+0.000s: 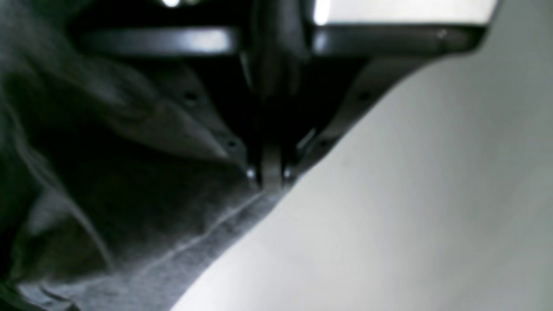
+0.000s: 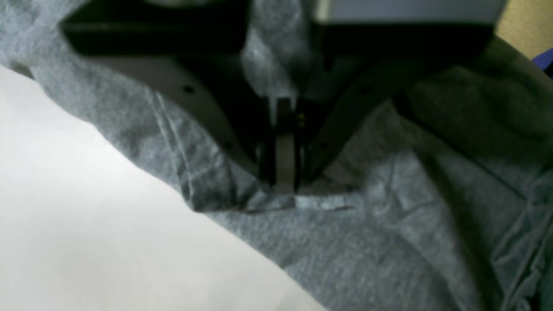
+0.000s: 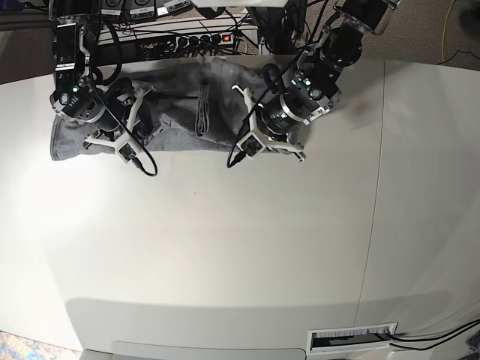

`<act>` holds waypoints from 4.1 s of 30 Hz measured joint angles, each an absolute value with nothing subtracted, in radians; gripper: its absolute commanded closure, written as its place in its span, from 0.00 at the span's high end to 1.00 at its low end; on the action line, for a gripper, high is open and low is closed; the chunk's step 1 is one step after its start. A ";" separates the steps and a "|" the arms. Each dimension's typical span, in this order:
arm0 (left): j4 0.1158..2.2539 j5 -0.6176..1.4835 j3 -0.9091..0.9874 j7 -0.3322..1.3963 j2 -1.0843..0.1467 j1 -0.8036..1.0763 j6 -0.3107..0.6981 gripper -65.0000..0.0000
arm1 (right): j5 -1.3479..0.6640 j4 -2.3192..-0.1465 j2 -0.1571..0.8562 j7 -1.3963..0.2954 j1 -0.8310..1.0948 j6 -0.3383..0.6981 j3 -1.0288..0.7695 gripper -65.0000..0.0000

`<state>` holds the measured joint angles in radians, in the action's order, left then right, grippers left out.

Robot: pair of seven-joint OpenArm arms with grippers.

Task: Fold the T-shirt properly
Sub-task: 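Release the fold and regrasp the folded end with the left gripper, then grasp the strip's other end with the right gripper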

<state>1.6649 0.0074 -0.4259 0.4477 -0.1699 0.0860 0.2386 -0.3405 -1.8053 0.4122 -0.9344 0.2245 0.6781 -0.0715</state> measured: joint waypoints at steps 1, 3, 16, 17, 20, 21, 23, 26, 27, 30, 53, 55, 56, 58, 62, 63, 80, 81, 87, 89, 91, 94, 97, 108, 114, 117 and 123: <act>1.665 0.007 -0.426 0.448 -0.170 0.086 0.239 0.00 | -0.339 -1.805 0.412 -0.934 0.224 0.678 -0.072 0.03; 1.671 0.007 -0.426 0.474 -0.170 0.086 0.238 0.00 | -0.339 -1.805 0.412 -0.935 0.224 0.678 -0.072 0.03; 1.934 0.090 -0.424 0.767 -0.291 0.105 0.235 0.00 | -0.337 -1.805 0.412 -0.946 0.224 0.678 -0.077 0.03; 1.933 0.121 -0.419 0.770 -0.303 0.105 0.236 0.00 | -0.337 -1.805 0.412 -0.946 0.224 0.678 -0.081 0.03; 1.936 0.209 -0.375 0.763 -0.328 0.109 0.237 0.00 | -0.337 -1.805 0.412 -0.953 0.224 0.678 -0.090 0.03; 1.937 0.234 -0.350 0.768 -0.336 0.114 0.236 0.00 | -0.337 -1.805 0.413 -0.955 0.224 0.678 -0.091 0.03; 1.936 0.299 -0.298 0.804 -0.350 0.125 0.233 0.00 | -0.338 -1.805 0.412 -0.968 0.224 0.678 -0.098 0.03; 1.935 0.429 -0.217 0.824 -0.358 0.139 0.277 0.00 | -0.343 -1.805 0.412 -0.969 0.224 0.678 -0.117 0.03; 1.936 0.491 -0.199 0.834 -0.360 0.142 0.300 0.00 | -0.357 -1.805 0.412 -0.970 0.224 0.678 -0.127 0.03; 1.938 0.639 -0.158 0.875 -0.358 0.168 0.371 0.00 | -0.400 -1.805 0.412 -0.972 0.224 0.678 -0.168 0.03; 1.714 0.550 -0.158 0.643 -0.354 0.218 0.472 0.00 | -0.693 -1.877 0.460 -1.196 0.361 0.678 -0.802 0.38; 1.714 0.550 -0.158 0.641 -0.355 0.218 0.472 0.00 | -0.710 -1.854 0.479 -1.193 0.369 0.678 -0.818 0.38; 1.714 0.550 -0.158 0.641 -0.355 0.218 0.472 0.00 | -0.716 -1.829 0.485 -1.192 0.369 0.678 -0.822 0.38; 1.714 0.549 -0.158 0.642 -0.355 0.218 0.472 0.00 | -0.780 -1.758 0.503 -1.196 0.371 0.678 -0.824 0.38; 1.714 0.550 -0.158 0.641 -0.355 0.218 0.472 0.00 | -0.875 -1.578 0.546 -1.235 0.325 0.675 -0.824 0.38; 1.714 0.550 -0.158 0.641 -0.355 0.218 0.472 0.00 | -0.901 -1.532 0.556 -1.268 0.302 0.673 -0.825 0.38; 1.714 0.550 -0.158 0.636 -0.355 0.221 0.472 0.00 | -0.927 -1.269 0.607 -1.310 0.111 0.678 -0.552 0.39; 1.714 0.550 -0.158 0.636 -0.355 0.221 0.472 0.00 | -0.902 -1.269 0.606 -1.303 0.111 0.678 -0.527 0.39; 1.714 0.550 -0.158 0.635 -0.355 0.221 0.472 0.00 | -0.816 -1.272 0.612 -1.262 0.102 0.656 -0.488 0.39; 1.714 0.550 -0.158 0.635 -0.355 0.221 0.472 0.00 | -0.794 -1.272 0.612 -1.260 0.102 0.655 -0.488 0.39; 1.714 0.550 -0.158 0.635 -0.355 0.221 0.472 0.00 | -0.793 -1.273 0.612 -1.259 0.102 0.654 -0.488 0.39; 1.714 0.550 -0.158 0.635 -0.355 0.221 0.472 0.00 | -0.814 -1.275 0.603 -1.283 0.099 0.651 -0.491 0.38; 1.714 0.550 -0.158 0.635 -0.355 0.221 0.472 0.00 | -0.883 -1.279 0.575 -1.335 0.096 0.648 -0.496 0.37; 1.714 0.543 -0.158 0.633 -0.355 0.221 0.499 0.00 | -1.035 -1.278 0.478 -1.354 0.094 0.651 -0.494 0.00; 1.714 0.543 -0.158 0.633 -0.355 0.221 0.499 0.00 | -1.106 -1.274 0.510 -1.391 0.103 0.651 -0.488 0.00; 1.713 0.543 -0.158 0.626 -0.355 0.221 0.499 0.00 | -1.204 -1.268 0.553 -1.412 0.111 0.680 -0.487 0.00; 1.713 0.542 -0.158 0.611 -0.355 0.222 0.499 0.00 | -1.318 -1.270 0.604 -1.414 0.105 0.693 -0.599 0.00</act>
<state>1.7130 0.5419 -0.1577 0.6113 -0.3546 0.2218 0.4988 -1.3178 -1.2701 0.6037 -1.4136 0.1055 0.6930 -0.5991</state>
